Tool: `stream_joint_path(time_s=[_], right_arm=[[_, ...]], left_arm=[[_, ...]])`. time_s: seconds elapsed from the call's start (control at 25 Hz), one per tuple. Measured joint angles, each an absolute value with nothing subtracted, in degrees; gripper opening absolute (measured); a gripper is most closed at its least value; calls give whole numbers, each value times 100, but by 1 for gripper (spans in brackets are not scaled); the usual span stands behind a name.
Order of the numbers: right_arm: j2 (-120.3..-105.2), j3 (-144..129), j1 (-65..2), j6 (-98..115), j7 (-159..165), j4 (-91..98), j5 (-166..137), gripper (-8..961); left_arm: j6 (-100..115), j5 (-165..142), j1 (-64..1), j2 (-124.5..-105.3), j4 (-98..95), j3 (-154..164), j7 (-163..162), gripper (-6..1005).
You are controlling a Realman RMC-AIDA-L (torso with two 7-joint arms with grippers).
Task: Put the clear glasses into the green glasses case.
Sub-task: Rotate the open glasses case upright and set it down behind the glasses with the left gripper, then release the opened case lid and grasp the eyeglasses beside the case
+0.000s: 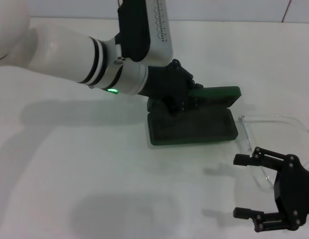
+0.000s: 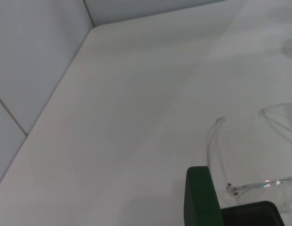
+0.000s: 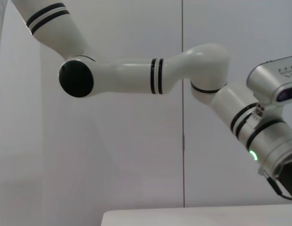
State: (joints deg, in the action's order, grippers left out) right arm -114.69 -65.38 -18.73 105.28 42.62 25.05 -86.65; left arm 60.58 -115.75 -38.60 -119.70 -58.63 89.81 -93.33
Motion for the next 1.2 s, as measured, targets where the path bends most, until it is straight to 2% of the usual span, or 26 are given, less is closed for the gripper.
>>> stream_joint_path(time_s=[0.24, 0.92, 1.2], right_arm=[[-11515, -6556, -1872, 10529, 4182, 2419, -8667, 848], [-11512, -6518, -1911, 10498, 4291, 2381, -8651, 845], [-11460, -6359, -1916, 10524, 5092, 2611, -8605, 844]], left_arm=[[6065, -11574, -4059, -11971, -5679, 8978, -9324, 292], [6004, -11610, -4114, -11976, -5669, 8985, -9378, 343], [5986, -11228, -3742, -11981, -6078, 8701, -9328, 424]])
